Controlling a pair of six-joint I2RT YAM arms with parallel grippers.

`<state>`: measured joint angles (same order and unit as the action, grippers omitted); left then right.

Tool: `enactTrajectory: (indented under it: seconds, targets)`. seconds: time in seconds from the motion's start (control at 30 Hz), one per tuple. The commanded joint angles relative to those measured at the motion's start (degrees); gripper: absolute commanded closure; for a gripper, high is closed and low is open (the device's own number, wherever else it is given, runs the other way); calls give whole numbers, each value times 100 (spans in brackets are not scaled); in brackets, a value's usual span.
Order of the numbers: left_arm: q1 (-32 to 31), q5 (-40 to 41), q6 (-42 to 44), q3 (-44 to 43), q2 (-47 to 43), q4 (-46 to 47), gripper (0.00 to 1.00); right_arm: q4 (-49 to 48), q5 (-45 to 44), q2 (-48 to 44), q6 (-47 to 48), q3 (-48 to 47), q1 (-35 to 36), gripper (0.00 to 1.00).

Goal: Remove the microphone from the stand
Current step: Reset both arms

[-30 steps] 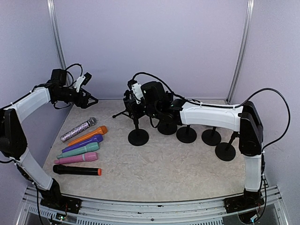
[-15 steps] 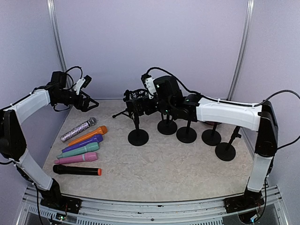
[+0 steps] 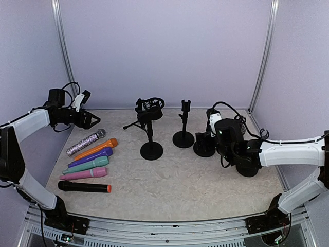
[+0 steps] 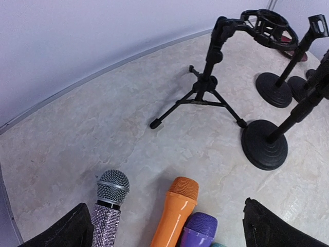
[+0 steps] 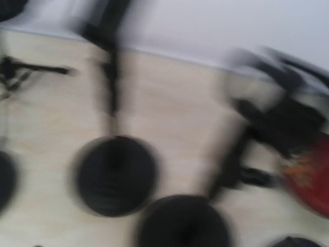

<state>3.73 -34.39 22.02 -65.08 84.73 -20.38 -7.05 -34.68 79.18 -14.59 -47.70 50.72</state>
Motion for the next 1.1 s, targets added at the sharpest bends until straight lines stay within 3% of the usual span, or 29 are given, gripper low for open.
enactTrajectory:
  seconds: [0.0,0.1,0.23,0.4,0.47,0.67,0.93,1.07]
  targets:
    - [87,745,-439,504,-241,1205,1,-2890,-1069,-738,1314,1665,-467,0]
    - [197,908,-625,1048,-297,2048,1,-4463,-1413,-793,2265,2526,-804,0]
    - [337,908,-1020,1891,-368,3500,1,-4198,-1831,-658,2049,2542,-1359,0]
    - [348,926,-1505,2649,-130,5007,1,-5425,-1754,-417,2309,2997,-2173,0]
    - [348,947,-1612,2740,92,5329,1,-5841,-1222,-418,2386,3150,-2552,0]
    - [340,976,-1739,2687,378,5678,1,-6258,85,-139,2157,3490,-3513,0]
    - [552,1289,-2061,3016,60,5607,1,-7253,849,563,2036,3769,-4030,0]
    - [592,1210,-2257,3590,44,6274,1,-7771,968,979,2058,3788,-4144,2]
